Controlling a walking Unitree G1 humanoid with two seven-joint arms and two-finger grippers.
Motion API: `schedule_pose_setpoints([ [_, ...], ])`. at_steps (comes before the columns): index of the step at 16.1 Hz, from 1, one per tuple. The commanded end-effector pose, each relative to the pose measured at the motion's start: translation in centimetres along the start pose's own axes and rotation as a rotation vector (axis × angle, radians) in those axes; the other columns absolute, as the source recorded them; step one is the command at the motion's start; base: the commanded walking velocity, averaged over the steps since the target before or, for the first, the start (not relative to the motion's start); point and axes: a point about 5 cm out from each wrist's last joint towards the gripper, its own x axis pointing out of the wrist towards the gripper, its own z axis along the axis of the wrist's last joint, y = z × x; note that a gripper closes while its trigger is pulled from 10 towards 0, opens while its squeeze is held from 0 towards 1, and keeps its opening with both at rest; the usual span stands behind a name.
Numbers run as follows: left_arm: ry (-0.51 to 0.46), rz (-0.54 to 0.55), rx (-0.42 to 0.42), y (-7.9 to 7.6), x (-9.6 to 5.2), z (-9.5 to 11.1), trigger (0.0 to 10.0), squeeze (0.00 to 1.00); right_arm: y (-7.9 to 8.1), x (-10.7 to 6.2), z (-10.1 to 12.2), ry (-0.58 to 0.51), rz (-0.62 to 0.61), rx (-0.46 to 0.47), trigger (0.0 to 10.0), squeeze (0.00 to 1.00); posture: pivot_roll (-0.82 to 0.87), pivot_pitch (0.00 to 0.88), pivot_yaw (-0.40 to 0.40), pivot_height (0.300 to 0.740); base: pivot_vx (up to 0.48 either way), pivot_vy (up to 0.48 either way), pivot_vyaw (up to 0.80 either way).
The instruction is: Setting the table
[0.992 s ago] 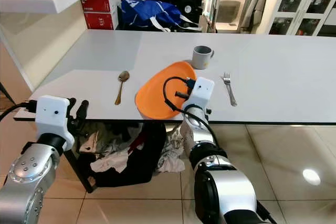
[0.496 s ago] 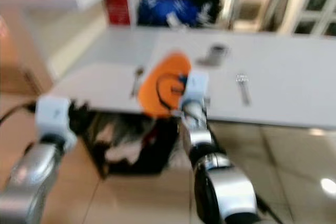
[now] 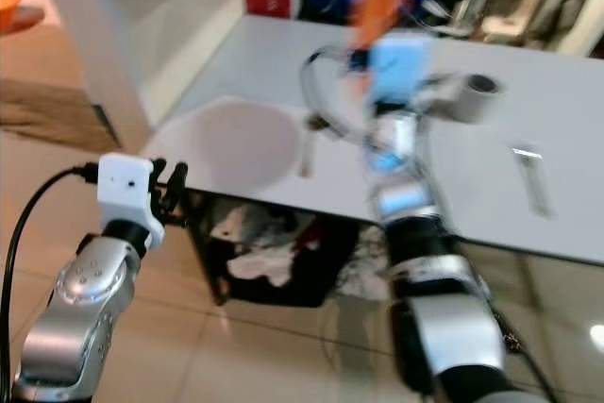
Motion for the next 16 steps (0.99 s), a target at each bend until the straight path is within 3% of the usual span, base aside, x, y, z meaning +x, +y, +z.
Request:
schedule_pose_setpoints([
  [1, 0.012, 0.014, 0.023, 0.6, 0.0, -0.4, 10.0, 0.00, 1.2, -0.1, 1.4, -0.067, 0.016, 0.011, 10.0, 0.00, 0.08, 0.013, -0.015, 0.740, 0.386, 0.281, 0.00],
  [2, 0.008, -0.004, 0.038, 0.5, 0.2, -0.4, 10.0, 0.00, -0.6, 0.0, 1.1, -0.062, -0.072, -0.044, 10.0, 0.00, 0.08, 0.005, -0.011, 0.740, 0.000, 0.000, 0.00],
  [3, 0.002, -0.022, 0.047, 0.3, 0.3, -0.2, 10.0, 0.00, -1.6, -0.3, -0.2, 0.010, -0.099, -0.062, 10.0, 0.00, 0.08, 0.001, -0.009, 0.740, 0.000, 0.000, 0.00],
  [7, -0.030, -0.128, 0.075, -0.6, 0.5, 0.5, 10.0, 0.00, -3.3, -1.3, -1.5, 0.058, -0.168, -0.150, 10.0, 0.00, 0.07, 0.000, 0.010, 0.740, 0.000, 0.000, 0.00],
  [9, -0.040, -0.152, 0.077, -0.6, 0.7, 0.6, 10.0, 0.00, -3.0, -1.6, -1.7, 0.064, -0.167, -0.158, 10.0, 0.00, 0.07, 0.000, 0.019, 0.740, 0.000, 0.000, 0.00],
  [16, -0.031, -0.146, 0.060, -0.1, 0.7, 0.2, 10.0, 0.00, -0.7, -2.6, -2.4, 0.120, -0.095, -0.123, 10.0, 0.00, 0.08, 0.000, 0.020, 0.740, 0.191, -0.409, 0.00],
])
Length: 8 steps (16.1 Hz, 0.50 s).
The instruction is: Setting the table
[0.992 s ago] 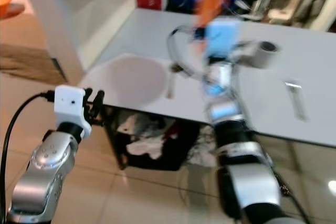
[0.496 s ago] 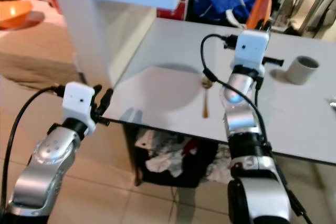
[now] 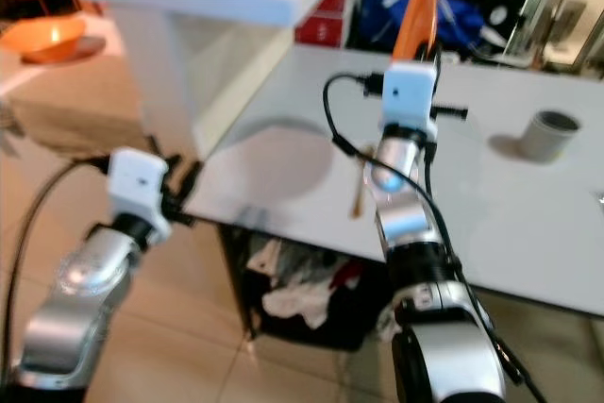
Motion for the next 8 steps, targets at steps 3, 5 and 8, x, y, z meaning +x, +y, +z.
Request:
schedule_pose_setpoints([
  [3, 0.005, 0.010, 0.012, 0.7, 0.0, -0.2, 10.0, 0.00, 0.6, 0.2, 0.9, -0.032, 0.020, 0.029, 10.0, 0.00, 0.08, 0.000, 0.024, 0.740, 0.274, -0.390, 0.00],
  [5, -0.014, -0.006, 0.001, 0.5, 0.1, 0.1, 10.0, 0.00, 1.5, -0.1, 0.9, -0.011, 0.070, 0.067, 10.0, 0.00, 0.08, 0.000, 0.025, 0.740, 0.124, -0.204, 0.00],
  [8, -0.023, -0.004, -0.004, 0.5, 0.0, 0.2, 10.0, 0.00, 3.4, -0.4, 3.3, -0.042, 0.205, 0.233, 10.0, 0.00, 0.08, 0.000, 0.021, 0.740, 0.000, 0.000, 0.00],
])
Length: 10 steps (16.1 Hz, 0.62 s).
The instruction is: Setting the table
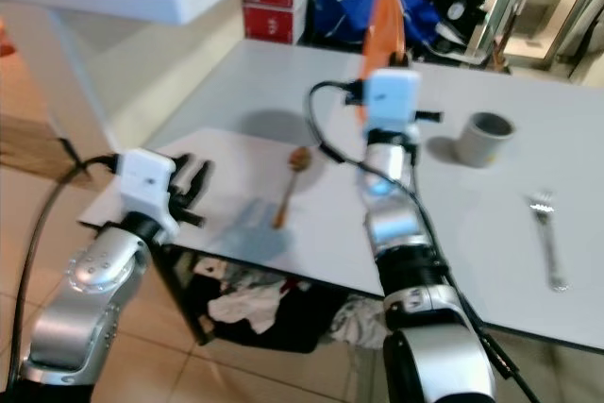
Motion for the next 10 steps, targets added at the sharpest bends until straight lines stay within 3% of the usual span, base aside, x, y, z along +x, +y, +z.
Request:
schedule_pose_setpoints([
  [1, -0.005, 0.023, 0.013, 0.7, -0.3, 0.1, 10.0, 0.00, 2.0, 0.7, 3.3, -0.094, 0.083, 0.132, 10.0, 0.00, 0.08, 0.000, 0.019, 0.740, 0.000, 0.000, 0.00],
  [3, -0.007, 0.027, 0.008, 0.7, -0.2, 0.0, 10.0, 0.00, 1.0, 1.6, 3.3, -0.030, 0.009, 0.263, 10.0, 0.00, 0.07, 0.000, 0.018, 0.740, 0.000, 0.000, 0.00],
  [4, -0.010, 0.026, 0.008, 0.6, -0.2, 0.1, 10.0, 0.00, 0.1, 2.1, 2.1, 0.050, -0.044, 0.307, 10.0, 0.00, 0.08, 0.000, 0.017, 0.740, 0.000, 0.000, 0.00],
  [10, -0.010, 0.030, 0.013, 0.8, -0.5, 0.2, 10.0, 0.00, -2.6, 0.8, -4.4, 0.365, -0.209, 0.392, 10.0, 0.00, 0.09, 0.000, 0.022, 0.740, 0.000, 0.000, 0.00],
])
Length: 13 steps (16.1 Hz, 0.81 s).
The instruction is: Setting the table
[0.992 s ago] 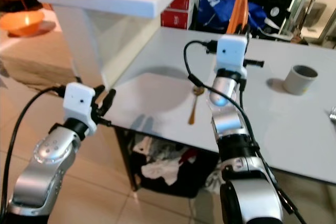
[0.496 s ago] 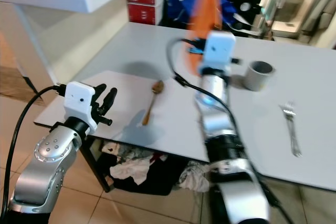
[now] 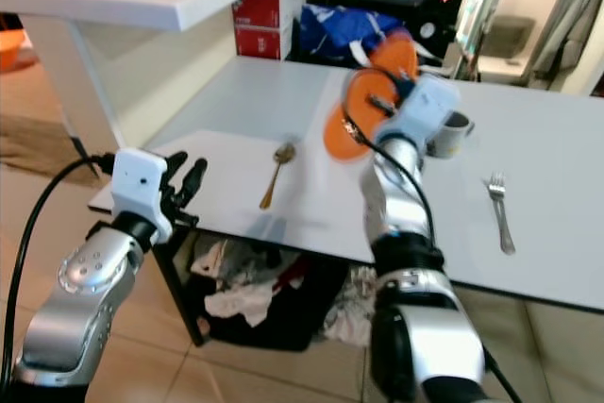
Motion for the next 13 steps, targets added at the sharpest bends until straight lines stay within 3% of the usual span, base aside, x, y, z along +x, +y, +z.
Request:
schedule_pose_setpoints([
  [1, -0.011, 0.008, 0.007, 0.2, -0.3, 0.4, 10.0, 0.00, -0.1, 0.3, 0.1, 0.007, -0.012, 0.023, 10.0, 0.00, 0.10, 0.000, 0.024, 0.740, 0.000, 0.000, 0.00],
  [6, 0.009, 0.012, 0.022, 0.6, -1.1, 0.4, 10.0, 0.00, 0.1, -1.7, -5.5, 0.239, 0.042, -0.037, 10.0, 0.00, 0.13, 0.013, 0.029, 0.740, 0.000, 0.000, 0.00],
  [11, 0.020, 0.019, 0.021, 0.5, -1.3, 0.4, 10.0, 0.00, 1.3, -3.0, -7.4, 0.288, 0.117, -0.084, 10.0, 0.00, 0.14, 0.032, 0.026, 0.740, 0.000, 0.000, 0.00],
  [13, 0.026, 0.016, 0.023, 0.4, -1.4, 0.4, 10.0, 0.00, 1.1, -3.6, -8.3, 0.316, 0.122, -0.113, 10.0, 0.00, 0.14, 0.041, 0.031, 0.740, 0.000, 0.000, 0.00],
])
